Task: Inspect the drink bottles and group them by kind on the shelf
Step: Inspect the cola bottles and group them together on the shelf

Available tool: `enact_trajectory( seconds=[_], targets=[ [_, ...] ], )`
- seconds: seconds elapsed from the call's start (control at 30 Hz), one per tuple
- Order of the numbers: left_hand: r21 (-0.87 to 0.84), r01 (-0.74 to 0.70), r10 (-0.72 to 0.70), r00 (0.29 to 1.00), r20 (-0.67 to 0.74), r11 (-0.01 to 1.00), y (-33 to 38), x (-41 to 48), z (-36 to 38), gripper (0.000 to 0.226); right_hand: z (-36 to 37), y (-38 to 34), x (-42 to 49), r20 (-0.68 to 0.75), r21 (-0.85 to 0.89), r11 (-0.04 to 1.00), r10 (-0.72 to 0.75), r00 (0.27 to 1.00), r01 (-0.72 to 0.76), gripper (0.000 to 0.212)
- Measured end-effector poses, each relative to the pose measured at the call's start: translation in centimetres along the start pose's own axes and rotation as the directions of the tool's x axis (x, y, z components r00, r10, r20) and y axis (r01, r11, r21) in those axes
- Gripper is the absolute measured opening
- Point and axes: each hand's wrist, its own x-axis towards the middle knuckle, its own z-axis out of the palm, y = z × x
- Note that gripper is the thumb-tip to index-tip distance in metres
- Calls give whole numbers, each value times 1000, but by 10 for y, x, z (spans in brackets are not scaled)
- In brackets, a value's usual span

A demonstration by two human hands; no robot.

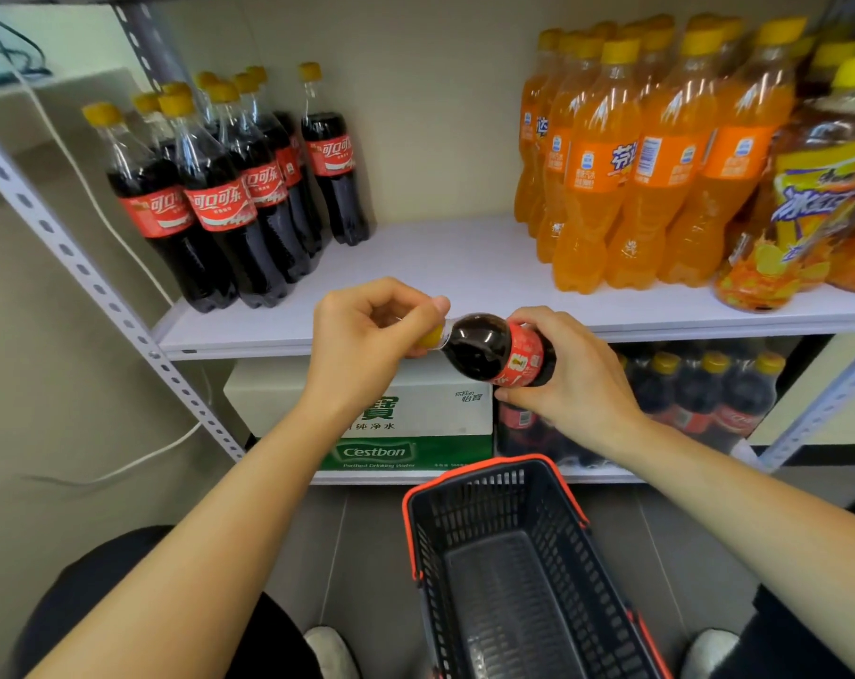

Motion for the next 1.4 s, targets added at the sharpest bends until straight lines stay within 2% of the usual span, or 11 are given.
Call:
enact_trajectory(
  seconds=[0.1, 0.3, 0.43, 0.53, 0.67, 0.8, 0.9, 1.13, 1.27, 1.4],
  targets=[
    [-136, 33, -30, 999, 29, 990, 1, 0, -1, 9, -5, -3, 0, 33, 19, 1000, 22, 999, -22, 71],
    [-216, -81, 99, 992, 72, 973, 0, -2, -1, 25, -12, -8, -1, 209, 277, 953, 65, 976, -123, 69],
    [-194, -135, 140, 990, 12, 972, 1, -2, 3, 30, -19, -10, 1, 397, 396, 894, 42, 917, -212, 65],
    [-228, -101, 93, 995, -47, 968, 0, -1, 7, 28, -22, -13, 1, 526, 442, 853, 6, 850, -279, 64],
    [-188, -62, 42, 993, -110, 980, -3, 1, 6, 29, -19, -24, -3, 563, 512, 780, 10, 826, -359, 44],
    [-163, -60, 66, 997, 37, 985, 2, -2, 6, 41, -16, -31, 5, 559, 586, 663, 85, 825, -466, 52],
    [-69, -100, 109, 983, 146, 993, 5, -8, 5, 42, -17, -34, 14, 558, 631, 574, 130, 820, -521, 53],
    [140, -95, 44, 943, 329, 986, 3, -32, -12, 48, -8, -42, 31, 582, 710, 337, 213, 785, -618, 48],
    [148, -87, 31, 938, 345, 985, 5, -48, -18, 47, -5, -50, 37, 608, 723, 189, 285, 741, -665, 55],
    [113, -128, 91, 955, 283, 985, 15, -60, -20, 49, 0, -62, 37, 664, 709, 40, 295, 687, -704, 63]
  ],
)
